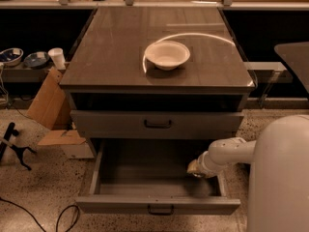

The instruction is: Pick orange can from middle drawer and place on counter

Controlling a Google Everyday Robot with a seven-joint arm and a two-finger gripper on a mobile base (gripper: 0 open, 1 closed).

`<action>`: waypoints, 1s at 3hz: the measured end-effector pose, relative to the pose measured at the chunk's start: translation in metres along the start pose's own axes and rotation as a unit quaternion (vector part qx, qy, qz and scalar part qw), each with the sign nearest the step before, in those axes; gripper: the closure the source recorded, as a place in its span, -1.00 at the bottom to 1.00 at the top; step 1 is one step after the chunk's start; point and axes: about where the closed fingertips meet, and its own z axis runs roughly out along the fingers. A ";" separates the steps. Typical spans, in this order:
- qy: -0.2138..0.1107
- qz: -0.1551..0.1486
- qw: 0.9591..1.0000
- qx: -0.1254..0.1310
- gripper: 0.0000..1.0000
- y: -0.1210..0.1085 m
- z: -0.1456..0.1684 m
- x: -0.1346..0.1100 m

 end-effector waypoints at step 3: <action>-0.014 -0.023 0.999 0.037 1.00 -0.006 -0.113 0.057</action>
Offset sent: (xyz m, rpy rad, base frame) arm -0.0849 -0.0203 0.1061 -0.1060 -0.0179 0.0360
